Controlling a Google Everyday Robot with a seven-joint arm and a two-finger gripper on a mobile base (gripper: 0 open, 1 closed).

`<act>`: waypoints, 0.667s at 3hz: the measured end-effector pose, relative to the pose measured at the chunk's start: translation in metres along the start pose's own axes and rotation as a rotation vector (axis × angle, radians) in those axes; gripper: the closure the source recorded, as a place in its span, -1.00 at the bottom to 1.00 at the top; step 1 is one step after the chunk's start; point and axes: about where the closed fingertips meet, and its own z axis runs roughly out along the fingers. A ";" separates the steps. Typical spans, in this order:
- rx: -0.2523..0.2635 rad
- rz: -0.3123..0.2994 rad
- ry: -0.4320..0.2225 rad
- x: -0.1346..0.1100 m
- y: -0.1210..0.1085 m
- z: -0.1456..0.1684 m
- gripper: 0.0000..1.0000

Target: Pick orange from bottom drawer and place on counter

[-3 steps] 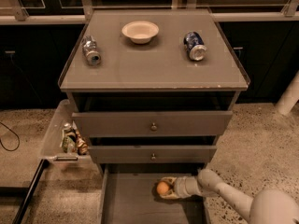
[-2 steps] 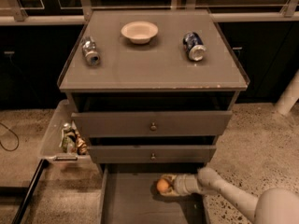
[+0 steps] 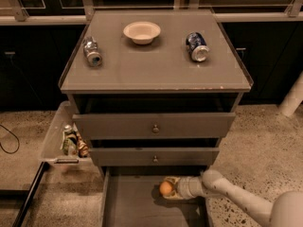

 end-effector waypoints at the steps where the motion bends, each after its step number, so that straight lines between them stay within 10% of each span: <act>1: -0.001 -0.064 -0.033 -0.056 0.010 -0.040 1.00; 2: -0.003 -0.065 -0.037 -0.058 0.011 -0.040 1.00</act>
Offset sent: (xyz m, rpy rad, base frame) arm -0.0130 0.0048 0.0497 0.0137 -0.0424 0.0288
